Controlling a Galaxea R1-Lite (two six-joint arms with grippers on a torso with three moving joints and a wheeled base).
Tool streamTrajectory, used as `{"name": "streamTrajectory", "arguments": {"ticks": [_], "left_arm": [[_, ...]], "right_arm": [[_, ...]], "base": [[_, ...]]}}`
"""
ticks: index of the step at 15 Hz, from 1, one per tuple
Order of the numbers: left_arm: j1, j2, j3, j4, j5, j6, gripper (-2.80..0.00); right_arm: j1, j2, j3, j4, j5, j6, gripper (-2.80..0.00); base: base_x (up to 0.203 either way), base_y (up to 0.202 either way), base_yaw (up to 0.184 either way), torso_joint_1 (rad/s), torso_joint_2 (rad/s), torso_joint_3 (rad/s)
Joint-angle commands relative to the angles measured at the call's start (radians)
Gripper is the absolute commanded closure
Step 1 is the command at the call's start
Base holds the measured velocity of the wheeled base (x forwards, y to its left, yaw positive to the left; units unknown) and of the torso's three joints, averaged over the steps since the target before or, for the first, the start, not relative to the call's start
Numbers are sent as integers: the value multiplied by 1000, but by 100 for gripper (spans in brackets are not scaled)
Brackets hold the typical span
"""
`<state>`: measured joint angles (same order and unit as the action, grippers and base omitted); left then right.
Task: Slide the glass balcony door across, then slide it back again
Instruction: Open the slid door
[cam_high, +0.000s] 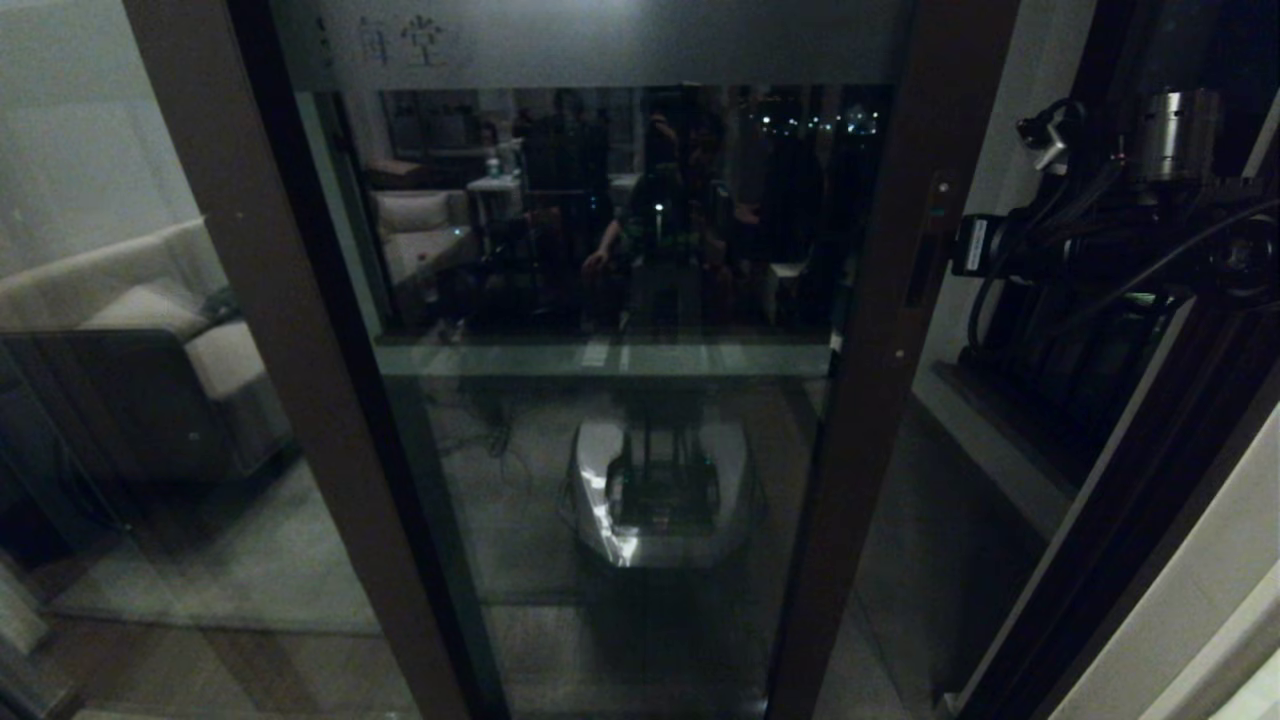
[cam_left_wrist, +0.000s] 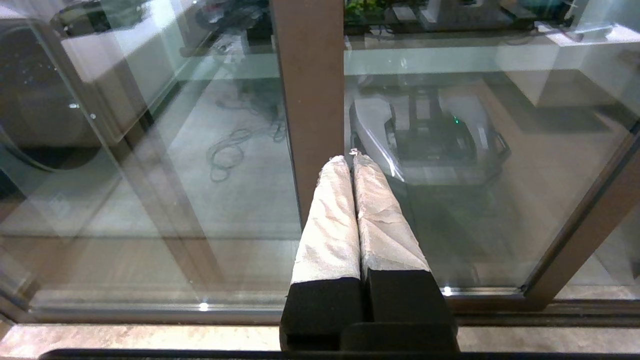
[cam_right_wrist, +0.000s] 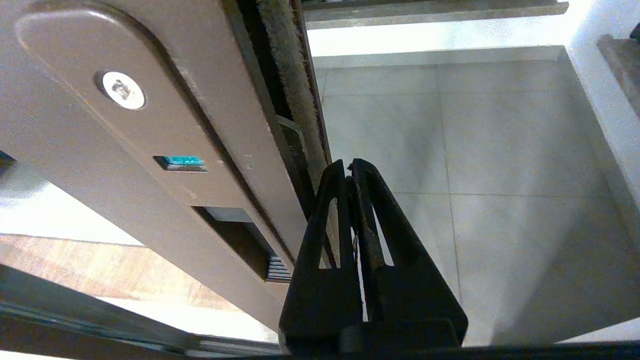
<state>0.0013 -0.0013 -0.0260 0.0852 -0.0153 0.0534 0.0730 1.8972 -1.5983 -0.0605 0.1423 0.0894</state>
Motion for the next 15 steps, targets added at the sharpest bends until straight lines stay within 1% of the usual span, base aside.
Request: {"name": "streamTrajectory", "arguments": {"ticks": [1,3,5,6,8,10,15], "left_arm": [[0,0,0,1,0,0,0],[0,0,0,1,0,0,0],[0,0,0,1,0,0,0],[0,0,0,1,0,0,0],[0,0,0,1,0,0,0],[0,0,0,1,0,0,0],[0,0,0,1,0,0,0]], "right_arm": [[8,-1,9,-12,5,1,0],[10,0,13,-18,5,3,0],[14,-5,23,-19,6,32,0],[14,-13,39,-20,6,33,0],[8,-24,61,-56,4,38,0],[7,-28,63,-67,-10,73,0],[14,-27,52,-67,-10,78,0]], "base": [[0,0,0,0,0,0],[0,0,0,0,0,0],[0,0,0,0,0,0],[0,0,0,0,0,0],[0,0,0,0,0,0],[0,0,0,0,0,0],[0,0,0,0,0,0]]}}
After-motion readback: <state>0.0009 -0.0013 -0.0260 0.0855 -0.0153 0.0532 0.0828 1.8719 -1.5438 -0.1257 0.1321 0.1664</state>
